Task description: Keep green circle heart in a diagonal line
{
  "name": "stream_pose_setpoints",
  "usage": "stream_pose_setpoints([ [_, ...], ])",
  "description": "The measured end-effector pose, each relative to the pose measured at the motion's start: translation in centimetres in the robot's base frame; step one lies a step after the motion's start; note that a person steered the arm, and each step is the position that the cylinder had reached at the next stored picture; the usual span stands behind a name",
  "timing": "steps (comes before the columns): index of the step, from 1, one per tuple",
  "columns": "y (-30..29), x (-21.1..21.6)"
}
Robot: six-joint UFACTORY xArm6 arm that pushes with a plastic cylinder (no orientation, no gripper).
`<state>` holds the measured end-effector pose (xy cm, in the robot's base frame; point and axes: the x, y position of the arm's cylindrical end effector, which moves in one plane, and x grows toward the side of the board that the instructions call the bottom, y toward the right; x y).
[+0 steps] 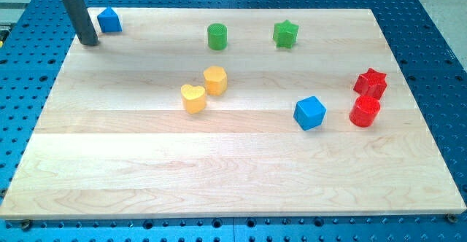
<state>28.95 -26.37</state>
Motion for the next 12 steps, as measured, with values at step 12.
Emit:
stream_pose_setpoints([
  [12,19.7,16.9],
])
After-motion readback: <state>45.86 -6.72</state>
